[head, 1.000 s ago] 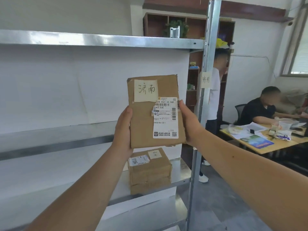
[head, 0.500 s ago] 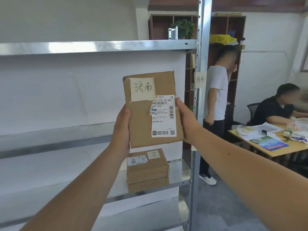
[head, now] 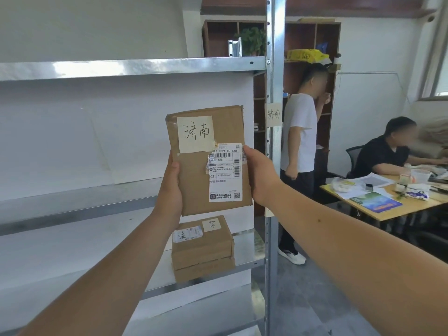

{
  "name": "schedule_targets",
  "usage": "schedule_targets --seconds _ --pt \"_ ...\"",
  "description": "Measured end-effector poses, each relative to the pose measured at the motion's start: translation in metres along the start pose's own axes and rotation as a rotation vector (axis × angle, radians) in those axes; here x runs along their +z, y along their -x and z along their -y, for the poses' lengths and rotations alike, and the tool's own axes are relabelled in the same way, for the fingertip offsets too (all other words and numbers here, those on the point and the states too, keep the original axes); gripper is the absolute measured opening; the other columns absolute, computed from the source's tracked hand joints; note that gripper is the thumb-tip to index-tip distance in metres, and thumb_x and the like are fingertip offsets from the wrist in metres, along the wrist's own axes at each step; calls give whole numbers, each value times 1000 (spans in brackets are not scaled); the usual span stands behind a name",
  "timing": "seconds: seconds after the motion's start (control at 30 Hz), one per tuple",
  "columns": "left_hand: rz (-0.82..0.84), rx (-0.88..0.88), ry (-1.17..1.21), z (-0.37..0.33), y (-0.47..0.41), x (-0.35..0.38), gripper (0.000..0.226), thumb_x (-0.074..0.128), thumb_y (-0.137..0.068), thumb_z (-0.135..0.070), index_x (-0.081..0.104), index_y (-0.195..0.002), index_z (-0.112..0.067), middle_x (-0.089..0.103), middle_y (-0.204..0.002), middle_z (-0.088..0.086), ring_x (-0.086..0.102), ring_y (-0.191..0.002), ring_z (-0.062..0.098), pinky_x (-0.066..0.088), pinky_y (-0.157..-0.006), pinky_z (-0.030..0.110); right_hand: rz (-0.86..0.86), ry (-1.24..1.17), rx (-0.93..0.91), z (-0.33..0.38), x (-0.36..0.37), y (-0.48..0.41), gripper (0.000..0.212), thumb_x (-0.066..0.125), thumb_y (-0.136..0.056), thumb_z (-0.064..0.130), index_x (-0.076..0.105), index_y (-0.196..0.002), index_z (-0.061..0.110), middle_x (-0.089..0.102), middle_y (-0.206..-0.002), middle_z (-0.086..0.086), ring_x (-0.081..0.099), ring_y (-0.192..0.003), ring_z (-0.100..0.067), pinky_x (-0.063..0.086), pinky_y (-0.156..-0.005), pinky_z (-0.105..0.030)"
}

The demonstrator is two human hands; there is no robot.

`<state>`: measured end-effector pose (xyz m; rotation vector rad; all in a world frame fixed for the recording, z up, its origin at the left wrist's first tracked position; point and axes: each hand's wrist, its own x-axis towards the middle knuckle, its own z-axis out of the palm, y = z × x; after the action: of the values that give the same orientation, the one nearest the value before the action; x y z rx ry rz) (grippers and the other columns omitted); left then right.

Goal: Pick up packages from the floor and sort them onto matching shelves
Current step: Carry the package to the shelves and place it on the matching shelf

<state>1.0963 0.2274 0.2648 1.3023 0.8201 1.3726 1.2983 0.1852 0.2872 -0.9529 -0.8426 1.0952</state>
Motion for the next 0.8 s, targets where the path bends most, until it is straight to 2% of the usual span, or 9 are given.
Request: schedule_targets --seconds 0.1,0.2,0.33,0.4,0.5,0.63,0.67,0.73,0.8 --pt "-39 -26 16 3 -2 2 50 32 -111 -58 54 -153 -42 74 -134 -7 79 -97 6 64 -63 28 11 13 16 -1 -2 -1 52 59 -101 61 75 -138 28 79 -134 -3 72 -129 -33 53 -115 -55" --pt "-70 -40 23 0 -8 1 47 36 -111 -56 41 -157 -44 69 -136 -10 74 -110 13 63 -85 42 -20 56 7 0 -4 -4 46 59 -105 55 71 -142 30 77 -136 2 68 -133 -25 51 -104 -44" --pt "-129 -135 47 0 -15 -1 47 47 -99 -66 51 -134 -36 70 -132 3 71 -115 25 60 -98 57 -37 70 15 -1 2 -12 39 60 -106 53 71 -135 29 77 -130 5 66 -134 -24 51 -111 -50" --pt "-120 -160 60 2 -20 -2 52 48 -92 -70 54 -130 -35 72 -131 3 72 -117 27 60 -99 60 -43 61 35 -2 7 -19 41 60 -105 56 70 -134 30 77 -127 4 66 -133 -25 50 -116 -56" --pt "-100 -168 82 5 -30 -5 48 49 -98 -66 57 -133 -34 74 -131 2 73 -119 28 60 -98 61 -37 56 57 -5 11 -26 43 61 -104 57 71 -134 29 75 -134 0 64 -136 -27 50 -116 -58" --pt "-73 -183 126 10 -47 -11 54 51 -97 -68 61 -137 -33 76 -131 0 75 -120 28 60 -97 63 -21 22 83 -10 16 -37 50 66 -100 57 70 -142 30 73 -142 -2 68 -134 -28 64 -88 -45" --pt "-69 -181 120 11 -51 -12 52 51 -98 -67 61 -137 -33 76 -131 -1 74 -121 28 61 -96 60 -25 16 95 -11 17 -41 54 70 -94 60 71 -141 33 69 -146 -3 65 -138 -30 65 -89 -48" --pt "-53 -184 104 9 -57 -13 46 48 -103 -64 61 -137 -34 76 -132 -2 72 -123 29 62 -91 53 -34 10 128 -14 19 -50 54 75 -87 60 72 -136 38 64 -151 -2 57 -144 -34 61 -98 -65" --pt "-28 -220 109 8 -65 -16 43 46 -106 -62 62 -136 -37 78 -128 -3 75 -119 29 63 -90 55 -51 12 139 -15 22 -55 35 71 -96 52 72 -128 39 66 -147 -2 57 -144 -36 56 -105 -69"
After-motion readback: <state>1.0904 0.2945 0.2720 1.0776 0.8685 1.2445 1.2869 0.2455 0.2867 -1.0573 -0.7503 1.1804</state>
